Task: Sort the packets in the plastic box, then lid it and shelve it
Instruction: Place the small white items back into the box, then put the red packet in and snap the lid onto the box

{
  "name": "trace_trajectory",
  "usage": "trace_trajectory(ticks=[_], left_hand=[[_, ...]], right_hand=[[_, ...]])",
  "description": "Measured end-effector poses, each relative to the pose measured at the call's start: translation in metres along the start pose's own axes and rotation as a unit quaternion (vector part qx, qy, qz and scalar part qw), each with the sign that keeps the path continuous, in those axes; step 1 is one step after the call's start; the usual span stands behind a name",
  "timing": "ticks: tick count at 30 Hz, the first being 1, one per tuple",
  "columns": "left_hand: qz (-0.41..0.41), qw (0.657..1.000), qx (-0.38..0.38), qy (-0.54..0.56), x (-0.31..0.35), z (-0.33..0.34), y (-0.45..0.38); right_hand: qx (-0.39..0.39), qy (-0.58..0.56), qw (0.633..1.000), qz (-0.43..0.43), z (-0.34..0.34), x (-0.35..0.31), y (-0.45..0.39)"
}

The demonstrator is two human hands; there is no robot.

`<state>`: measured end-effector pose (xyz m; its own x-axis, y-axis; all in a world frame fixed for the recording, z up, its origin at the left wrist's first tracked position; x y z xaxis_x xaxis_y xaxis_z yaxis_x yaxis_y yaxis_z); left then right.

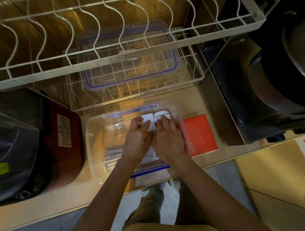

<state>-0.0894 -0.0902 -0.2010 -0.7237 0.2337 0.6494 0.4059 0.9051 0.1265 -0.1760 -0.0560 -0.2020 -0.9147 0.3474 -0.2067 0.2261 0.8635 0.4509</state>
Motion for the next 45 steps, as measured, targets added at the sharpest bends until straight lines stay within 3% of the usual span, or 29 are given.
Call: trace_trajectory(ticks=[3,6,10,16,20,22,27,30,33,35,38,40,43,45], left_hand=[[-0.003,0.999,-0.033,-0.006,-0.003,0.001,0.001],[-0.035,0.998,-0.061,-0.005,0.0,-0.004,-0.005],[-0.021,0.995,-0.083,-0.044,0.018,-0.017,-0.021],[0.054,0.992,-0.11,-0.041,0.085,-0.028,-0.048],[0.113,0.98,-0.144,-0.082,0.132,-0.014,-0.059],[0.131,0.97,-0.177,-0.1,0.148,0.004,-0.061],[0.157,0.938,-0.244,-0.187,0.165,0.052,-0.056],[0.12,0.917,-0.286,-0.251,0.156,0.075,-0.051],[0.103,0.908,-0.318,-0.254,0.151,0.089,-0.045],[0.097,0.908,-0.326,-0.243,0.149,0.091,-0.044],[0.086,0.925,-0.311,-0.201,0.146,0.087,-0.046],[0.092,0.946,-0.267,-0.156,0.146,0.077,-0.048],[0.115,0.972,-0.181,-0.095,0.152,0.054,-0.048],[0.123,0.983,-0.128,-0.053,0.155,0.036,-0.044]], right_hand=[[-0.007,-0.039,0.999,-0.006,0.0,0.001,-0.001],[0.015,-0.154,0.988,-0.011,-0.008,0.002,-0.001],[0.103,-0.331,0.938,-0.014,-0.045,0.015,0.011],[0.21,-0.543,0.802,0.134,-0.081,0.08,0.047],[0.215,-0.665,0.654,0.29,-0.057,0.128,0.07],[0.194,-0.677,0.608,0.366,-0.038,0.144,0.081],[0.078,-0.69,0.546,0.468,0.01,0.157,0.098],[-0.003,-0.743,0.485,0.461,0.03,0.149,0.093],[-0.032,-0.814,0.412,0.409,0.031,0.136,0.088],[-0.027,-0.814,0.42,0.401,0.032,0.137,0.087],[-0.001,-0.779,0.469,0.416,0.034,0.146,0.089],[0.028,-0.75,0.511,0.419,0.031,0.156,0.09],[0.093,-0.734,0.571,0.357,0.005,0.16,0.089],[0.132,-0.735,0.59,0.308,-0.012,0.157,0.089]])
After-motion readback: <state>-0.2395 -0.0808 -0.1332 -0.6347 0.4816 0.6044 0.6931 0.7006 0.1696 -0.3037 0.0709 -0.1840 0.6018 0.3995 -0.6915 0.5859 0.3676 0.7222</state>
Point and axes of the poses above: each hand's wrist, its own y-axis away from the middle knuckle, its own z-axis out of the palm, x = y × z, the point moved 7 cm from there along -y, towards the middle knuckle, and after that the axes turned 5 degrees about z, right-handed, at the moved point
